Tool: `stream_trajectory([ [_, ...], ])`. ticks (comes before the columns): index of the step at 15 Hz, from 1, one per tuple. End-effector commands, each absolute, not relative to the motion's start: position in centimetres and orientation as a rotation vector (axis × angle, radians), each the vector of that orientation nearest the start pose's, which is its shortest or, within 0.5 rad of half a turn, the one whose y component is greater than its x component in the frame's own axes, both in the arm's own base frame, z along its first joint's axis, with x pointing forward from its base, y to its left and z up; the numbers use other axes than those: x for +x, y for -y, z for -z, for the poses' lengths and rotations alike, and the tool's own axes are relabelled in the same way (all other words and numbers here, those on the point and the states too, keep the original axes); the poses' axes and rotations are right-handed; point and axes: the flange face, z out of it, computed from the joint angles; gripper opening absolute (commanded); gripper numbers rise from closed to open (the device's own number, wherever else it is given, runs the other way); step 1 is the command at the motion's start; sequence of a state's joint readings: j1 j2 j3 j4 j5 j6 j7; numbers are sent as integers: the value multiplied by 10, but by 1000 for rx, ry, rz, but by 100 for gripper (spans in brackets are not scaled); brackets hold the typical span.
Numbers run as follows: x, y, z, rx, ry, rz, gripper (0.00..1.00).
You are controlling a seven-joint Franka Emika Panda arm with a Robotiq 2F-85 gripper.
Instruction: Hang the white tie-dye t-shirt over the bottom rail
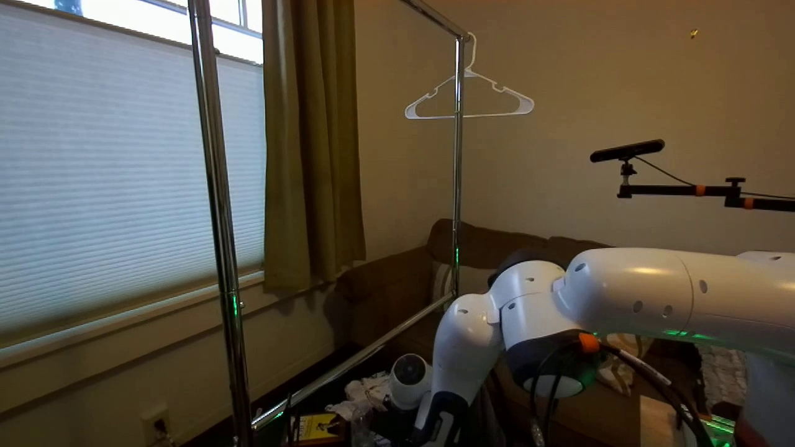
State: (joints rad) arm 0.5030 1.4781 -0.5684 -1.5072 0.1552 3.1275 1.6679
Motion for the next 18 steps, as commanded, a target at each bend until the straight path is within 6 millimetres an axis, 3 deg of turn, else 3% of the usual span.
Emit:
stream_trajectory([
  [1, 578, -26, 87, -2517, -1737, 889, 0],
  [3, 550, -51, 82, -2562, -1531, 874, 0],
  [7, 488, -97, 73, -2697, -1270, 649, 0],
  [10, 447, -121, 50, -2774, -1040, 531, 0],
  [13, 418, -104, 14, -2847, -1033, 629, 0],
  [16, 401, -71, -36, -2771, -1205, 939, 0],
  [17, 421, -82, -5, -2772, -1147, 842, 0],
  [18, 417, -78, -13, -2776, -1148, 871, 2],
])
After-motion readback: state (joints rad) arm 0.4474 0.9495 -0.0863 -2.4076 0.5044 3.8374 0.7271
